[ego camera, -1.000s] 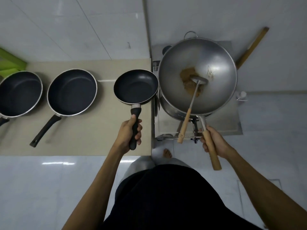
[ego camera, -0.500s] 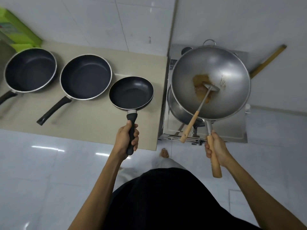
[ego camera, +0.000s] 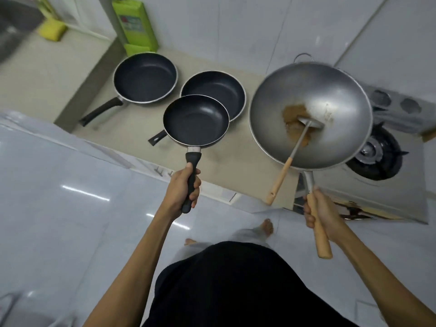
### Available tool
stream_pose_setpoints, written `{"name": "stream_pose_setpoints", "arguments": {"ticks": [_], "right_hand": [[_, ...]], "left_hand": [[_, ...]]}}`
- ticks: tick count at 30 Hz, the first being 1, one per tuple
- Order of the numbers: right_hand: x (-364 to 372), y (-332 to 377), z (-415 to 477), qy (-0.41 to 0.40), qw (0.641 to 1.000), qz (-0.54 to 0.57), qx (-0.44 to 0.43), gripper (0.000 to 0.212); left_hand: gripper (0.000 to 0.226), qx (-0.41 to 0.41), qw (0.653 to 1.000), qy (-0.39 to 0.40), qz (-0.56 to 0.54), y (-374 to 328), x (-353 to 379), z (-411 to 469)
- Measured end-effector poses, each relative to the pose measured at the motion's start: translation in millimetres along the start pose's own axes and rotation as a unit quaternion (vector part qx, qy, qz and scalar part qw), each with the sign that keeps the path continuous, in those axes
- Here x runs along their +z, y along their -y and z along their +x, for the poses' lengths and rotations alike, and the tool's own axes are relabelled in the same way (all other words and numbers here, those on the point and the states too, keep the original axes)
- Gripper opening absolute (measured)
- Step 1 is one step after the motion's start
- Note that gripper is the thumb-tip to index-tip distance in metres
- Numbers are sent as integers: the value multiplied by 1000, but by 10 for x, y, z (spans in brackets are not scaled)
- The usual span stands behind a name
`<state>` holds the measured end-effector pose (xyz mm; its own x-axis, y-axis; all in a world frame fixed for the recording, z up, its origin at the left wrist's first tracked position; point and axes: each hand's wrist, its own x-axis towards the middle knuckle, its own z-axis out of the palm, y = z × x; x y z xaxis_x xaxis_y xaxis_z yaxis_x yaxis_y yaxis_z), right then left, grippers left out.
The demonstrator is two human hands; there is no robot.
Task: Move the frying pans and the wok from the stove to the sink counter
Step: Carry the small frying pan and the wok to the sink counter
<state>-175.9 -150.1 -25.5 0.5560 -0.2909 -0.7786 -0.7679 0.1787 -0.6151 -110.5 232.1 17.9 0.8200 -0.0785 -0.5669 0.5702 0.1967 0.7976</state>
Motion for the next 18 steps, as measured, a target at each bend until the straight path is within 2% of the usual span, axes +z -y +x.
{"name": "stream_pose_setpoints", "arguments": {"ticks": [10, 18], "right_hand": [[2267, 379, -439, 118, 988, -81, -62, 48], [3833, 805, -525, 175, 967, -160, -91, 66]], "left_hand": [[38, 53, 991, -108, -58, -437, -2033, -425], [38, 78, 973, -191, -107, -826, -3246, -295]]}}
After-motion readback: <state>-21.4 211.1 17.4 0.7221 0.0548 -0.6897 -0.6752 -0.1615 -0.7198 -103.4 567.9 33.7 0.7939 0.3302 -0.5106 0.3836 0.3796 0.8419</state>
